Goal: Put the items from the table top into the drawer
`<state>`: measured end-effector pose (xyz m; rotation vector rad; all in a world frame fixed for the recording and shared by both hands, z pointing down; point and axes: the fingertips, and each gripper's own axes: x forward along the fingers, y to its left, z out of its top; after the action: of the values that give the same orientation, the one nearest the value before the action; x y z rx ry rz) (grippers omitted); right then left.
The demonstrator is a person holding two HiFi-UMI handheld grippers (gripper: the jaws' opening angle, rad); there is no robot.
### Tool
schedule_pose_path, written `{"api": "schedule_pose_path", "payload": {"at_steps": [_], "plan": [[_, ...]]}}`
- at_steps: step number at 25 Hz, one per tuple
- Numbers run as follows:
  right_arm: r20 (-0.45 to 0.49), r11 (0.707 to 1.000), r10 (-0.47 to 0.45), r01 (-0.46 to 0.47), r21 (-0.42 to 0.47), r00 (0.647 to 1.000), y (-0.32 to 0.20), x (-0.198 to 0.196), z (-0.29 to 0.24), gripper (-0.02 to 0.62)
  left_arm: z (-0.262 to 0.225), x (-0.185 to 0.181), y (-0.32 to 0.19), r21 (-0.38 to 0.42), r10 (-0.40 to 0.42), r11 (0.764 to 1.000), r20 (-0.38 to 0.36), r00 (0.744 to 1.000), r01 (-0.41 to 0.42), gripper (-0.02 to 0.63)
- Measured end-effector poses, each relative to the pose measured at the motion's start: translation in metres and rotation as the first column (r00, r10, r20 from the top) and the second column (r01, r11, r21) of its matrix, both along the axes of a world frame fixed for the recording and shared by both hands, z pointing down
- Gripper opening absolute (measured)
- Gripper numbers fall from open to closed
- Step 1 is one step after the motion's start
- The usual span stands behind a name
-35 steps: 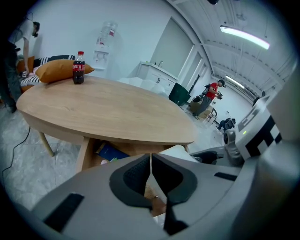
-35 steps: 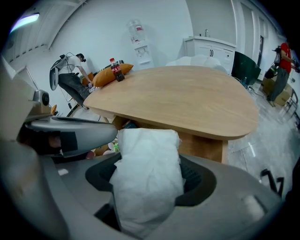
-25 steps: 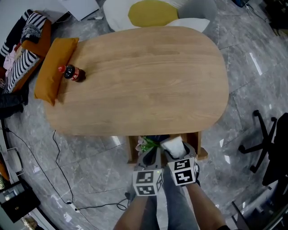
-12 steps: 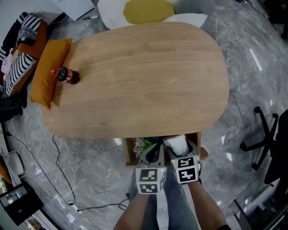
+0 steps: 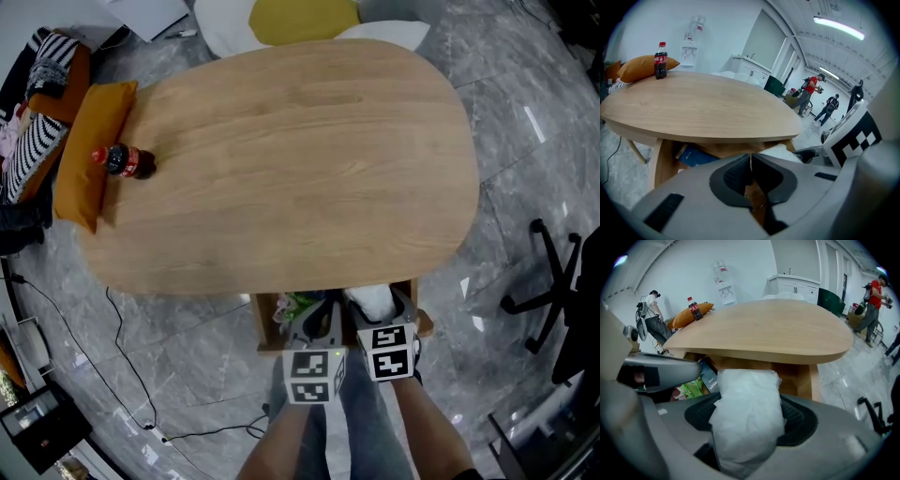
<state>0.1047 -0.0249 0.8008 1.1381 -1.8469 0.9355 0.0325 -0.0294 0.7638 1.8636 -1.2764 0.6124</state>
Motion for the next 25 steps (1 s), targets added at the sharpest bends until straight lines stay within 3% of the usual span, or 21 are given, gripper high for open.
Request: {"api": "schedule_pose_path", "payload": {"at_steps": [15, 25], "plan": [[-0.021, 1.000, 0.004, -0.004, -0.025, 1.000, -0.008, 0.003, 0.017, 0.342, 0.014, 0.004, -0.006, -0.028, 0.006, 1.000, 0.000, 1.000, -0.006, 0.020], [0.003, 0.997, 0.048, -0.047, -0.056, 0.999, -0.003, 0.003, 0.016, 0.405, 0.014, 0.004, -0.004, -0.044, 0.006, 0.999, -0.005, 1.000, -0.006, 0.021]]}}
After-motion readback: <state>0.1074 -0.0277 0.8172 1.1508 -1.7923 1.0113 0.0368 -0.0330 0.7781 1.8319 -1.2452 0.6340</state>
